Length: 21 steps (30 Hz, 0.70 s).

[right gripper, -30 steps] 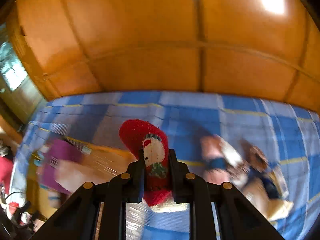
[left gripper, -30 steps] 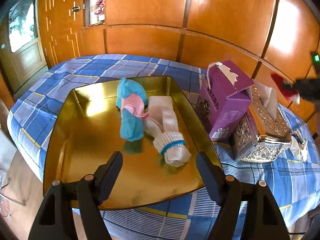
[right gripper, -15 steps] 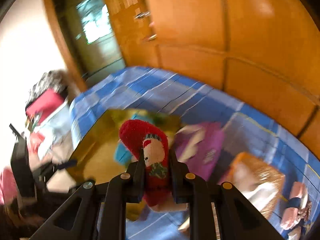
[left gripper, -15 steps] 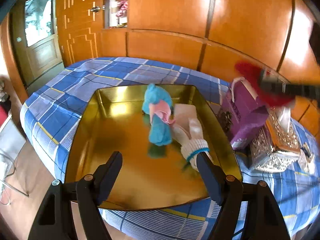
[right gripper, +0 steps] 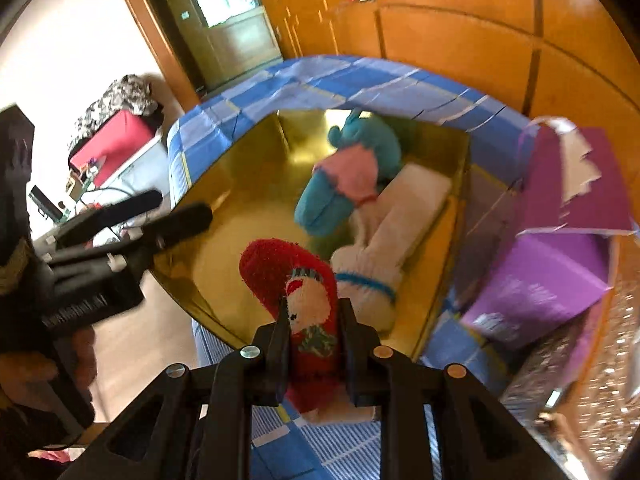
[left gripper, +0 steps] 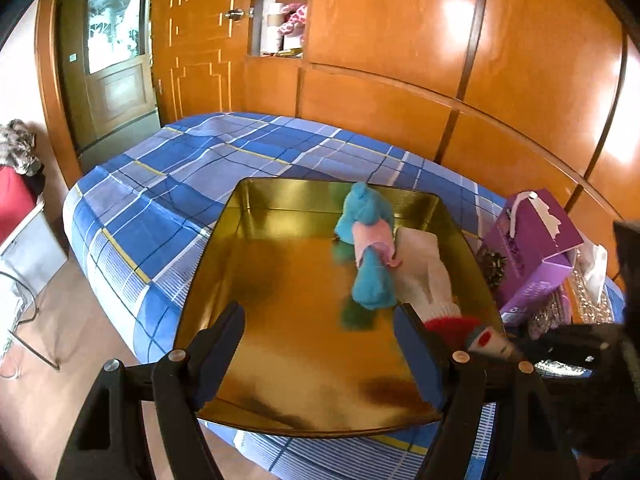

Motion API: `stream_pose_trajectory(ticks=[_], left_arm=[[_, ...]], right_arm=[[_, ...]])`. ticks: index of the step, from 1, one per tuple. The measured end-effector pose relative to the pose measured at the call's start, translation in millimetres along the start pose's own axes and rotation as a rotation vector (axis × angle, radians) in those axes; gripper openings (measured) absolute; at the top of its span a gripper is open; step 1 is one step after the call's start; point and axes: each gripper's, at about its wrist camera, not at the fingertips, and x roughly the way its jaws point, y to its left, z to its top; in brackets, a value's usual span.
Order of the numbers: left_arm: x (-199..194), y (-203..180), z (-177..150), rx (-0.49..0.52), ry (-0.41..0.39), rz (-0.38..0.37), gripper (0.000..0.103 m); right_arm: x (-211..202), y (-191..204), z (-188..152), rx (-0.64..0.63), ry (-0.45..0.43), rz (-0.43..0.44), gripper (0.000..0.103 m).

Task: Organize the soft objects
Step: 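Carry the red sock doll into the gold tray and open the right gripper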

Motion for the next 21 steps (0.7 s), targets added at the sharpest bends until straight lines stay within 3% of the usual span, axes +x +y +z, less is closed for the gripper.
stream_pose_trajectory(ticks=[3, 7, 21], left_arm=[[-0.4, 1.0, -0.4, 0.001, -0.001, 0.005, 0.077], [-0.8, -2.9, -1.0, 0.014, -0.005, 0.004, 0.078], [-18.2, -20.0, 1.3, 0.065, -0.048, -0.013, 0.078]], right_arm=[[14.1, 0.3, -3.9, -0.009, 0.034, -0.008, 0.025], [10.0, -4.3, -4.5, 0.025, 0.023, -0.004, 0.045], [-38.3, -7.0, -30.2, 0.055, -0.113, -0.110, 0.045]])
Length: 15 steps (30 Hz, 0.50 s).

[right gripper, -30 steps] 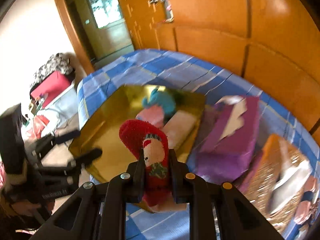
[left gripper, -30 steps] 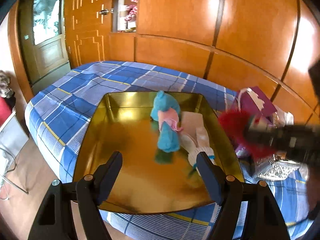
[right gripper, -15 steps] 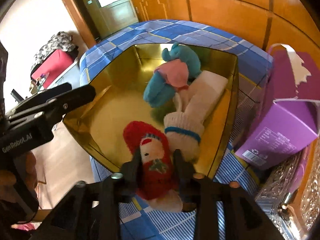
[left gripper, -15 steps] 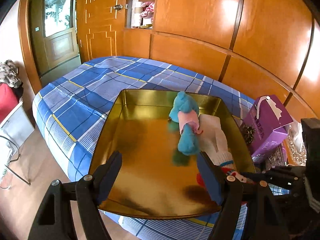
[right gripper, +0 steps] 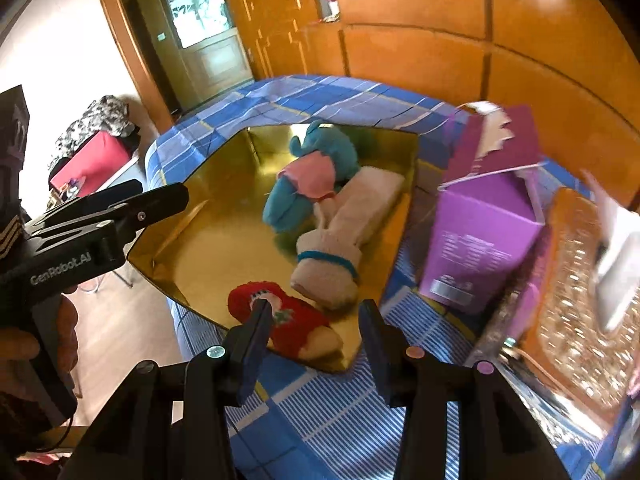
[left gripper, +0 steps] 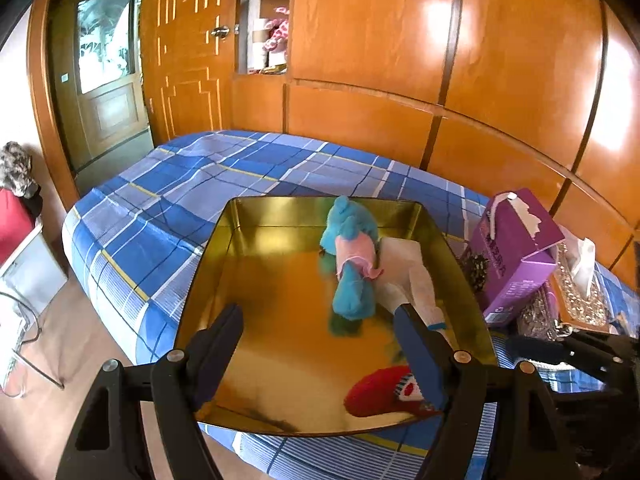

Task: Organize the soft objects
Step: 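Carry the red sock doll into the gold tray and open the right gripper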

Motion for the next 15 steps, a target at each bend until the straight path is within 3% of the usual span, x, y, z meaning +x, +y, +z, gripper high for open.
stream_pose_trajectory(ticks=[15], left_arm=[[-15.2, -37.6, -1.2, 0.106, -0.018, -0.036, 0.078]], right_arm=[[-76.6, -44.1, -28.4, 0.107, -0.187, -0.142, 0.045]])
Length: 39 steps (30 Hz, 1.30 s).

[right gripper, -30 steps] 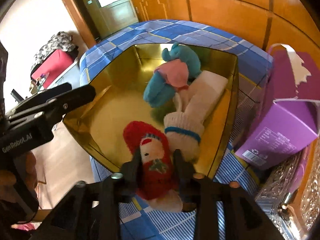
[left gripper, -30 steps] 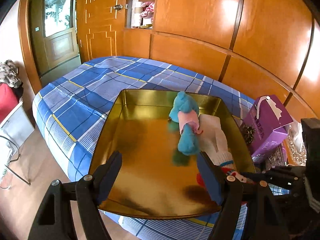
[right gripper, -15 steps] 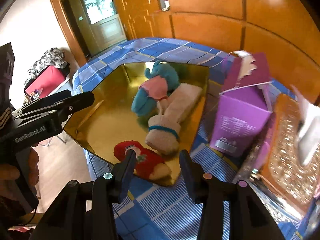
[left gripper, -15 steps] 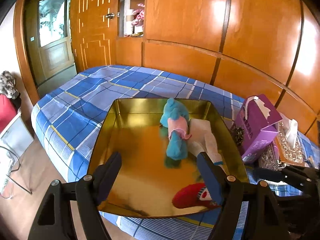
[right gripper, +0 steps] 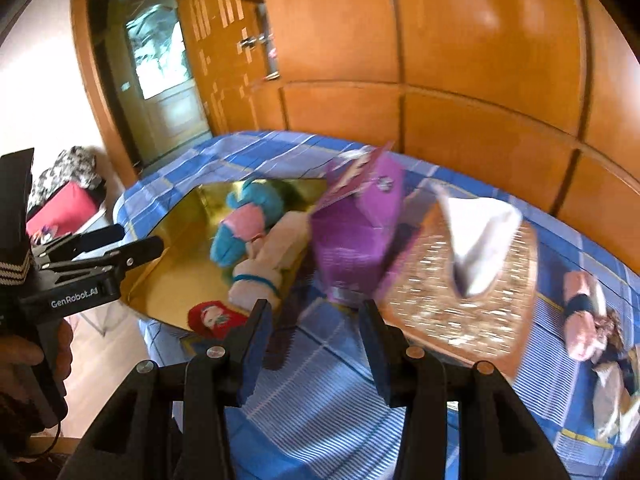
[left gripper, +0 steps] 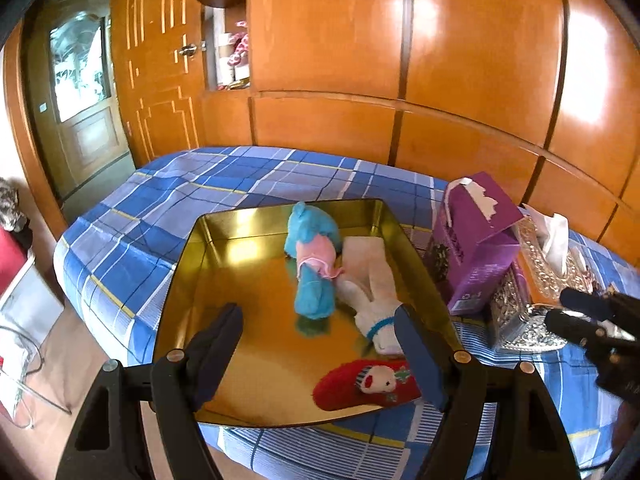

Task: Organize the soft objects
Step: 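Carry the red sock doll into the gold tray and open the right gripper, then move both grippers away from the tray toward the loose items on the bed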

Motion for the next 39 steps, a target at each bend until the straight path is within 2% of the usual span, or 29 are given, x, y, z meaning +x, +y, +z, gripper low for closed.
stream_pose_trajectory(ticks=[7, 11, 24, 29, 39], left_arm=[[-10.5, -20.3, 6.3, 0.065, -0.024, -0.030, 0.078], [-16.9, -34.7, 12.8, 0.107, -0.048, -0.046, 0.078], [-31.9, -87.2, 26.0, 0.225, -0.091, -0.130, 0.078], [-43.2, -117.2, 34.6, 0.277, -0.115, -0.201, 0.078], [-56.8, -204.5, 51.0, 0.405, -0.098, -0.406, 0.078]], right_arm=[[-27.3, -45.5, -16.8, 0.121, -0.047, -0.054, 0.045], [-39.9, -76.9, -37.7, 0.188, -0.038, -0.115, 0.045], [-42.3, -165.0, -132.9, 0.402, 0.172, -0.370, 0.045], [-41.8, -184.6, -157.5, 0.458, 0.216, -0.421, 0.045], [-46.6, -187.7, -170.1, 0.439, 0.168, -0.444, 0.046]])
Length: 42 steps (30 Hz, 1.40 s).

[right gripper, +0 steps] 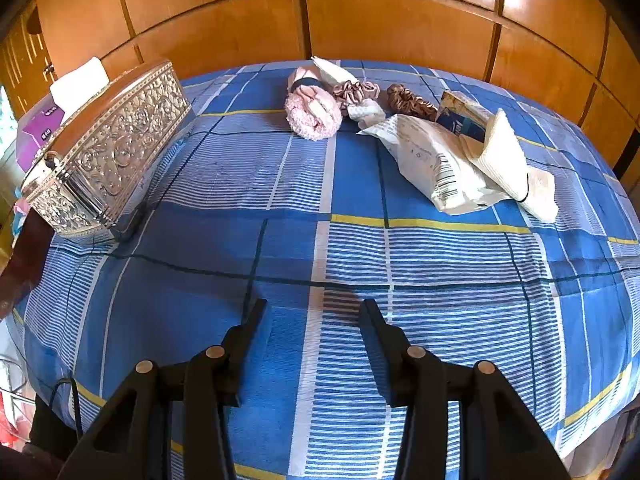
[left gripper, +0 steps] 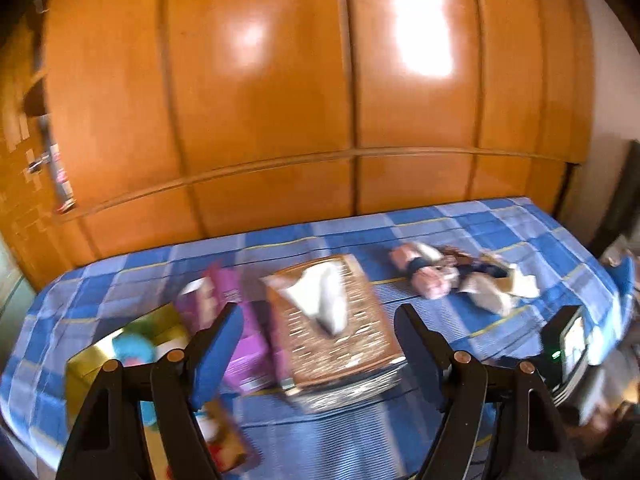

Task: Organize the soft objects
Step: 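Move both grippers away from the tray toward the loose items on the bed, then grasp the pink towel roll with the blue band with the left gripper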

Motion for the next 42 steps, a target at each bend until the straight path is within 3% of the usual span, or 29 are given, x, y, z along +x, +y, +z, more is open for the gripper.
stream_pose_trajectory(ticks=[6, 10, 12, 15, 19, 27, 29, 34, 35, 36, 37, 42], left_arm=[[40.8, -60.9, 29.6, 0.040, 0.076, -0.160, 0.076], [89.2, -97.0, 42.0, 0.044, 0.153, -0.198, 0.072], [118.0, -113.7, 43.7, 0.021, 0.218, -0.218, 0.064], [160.1, -134.5, 42.5, 0.001, 0.307, -0.214, 0.059], [222.4, -144.7, 36.4, -0.104, 0.431, -0.186, 0.051], [295.4, -142.4, 36.6, -0.191, 0.505, -0.099, 0.049], [310.9, -140.5, 36.1, -0.220, 0.529, -0.111, 0.050], [332.6, -136.0, 27.8, -0.292, 0.562, -0.152, 0.052], [330.4, -136.4, 26.7, -0.287, 0.552, -0.154, 0.051], [327.3, -137.7, 25.9, -0.267, 0.542, -0.157, 0.040], [324.1, -139.8, 24.7, -0.253, 0.543, -0.176, 0.037], [297.0, -139.7, 15.0, -0.228, 0.538, -0.173, 0.033]], right_arm=[[-0.7, 2.6, -2.2, 0.002, -0.030, 0.022, 0.055], [-0.4, 7.2, -3.6, -0.011, -0.041, 0.023, 0.061], [-0.7, 7.3, -4.2, -0.012, -0.045, 0.027, 0.061], [-0.3, 5.1, -3.4, 0.004, -0.045, 0.041, 0.062], [-0.3, 3.5, -3.0, 0.018, -0.048, 0.060, 0.065], [0.6, -5.1, 0.1, 0.063, -0.048, 0.122, 0.067], [0.9, -7.4, 0.7, 0.074, -0.048, 0.136, 0.067], [2.4, -9.2, 2.0, 0.072, -0.055, 0.147, 0.067], [2.7, -9.6, 2.2, 0.072, -0.057, 0.149, 0.067], [2.9, -10.2, 2.0, 0.074, -0.060, 0.153, 0.067], [3.1, -11.0, 1.9, 0.079, -0.063, 0.157, 0.067], [2.7, -11.8, 2.2, 0.072, -0.065, 0.164, 0.067]])
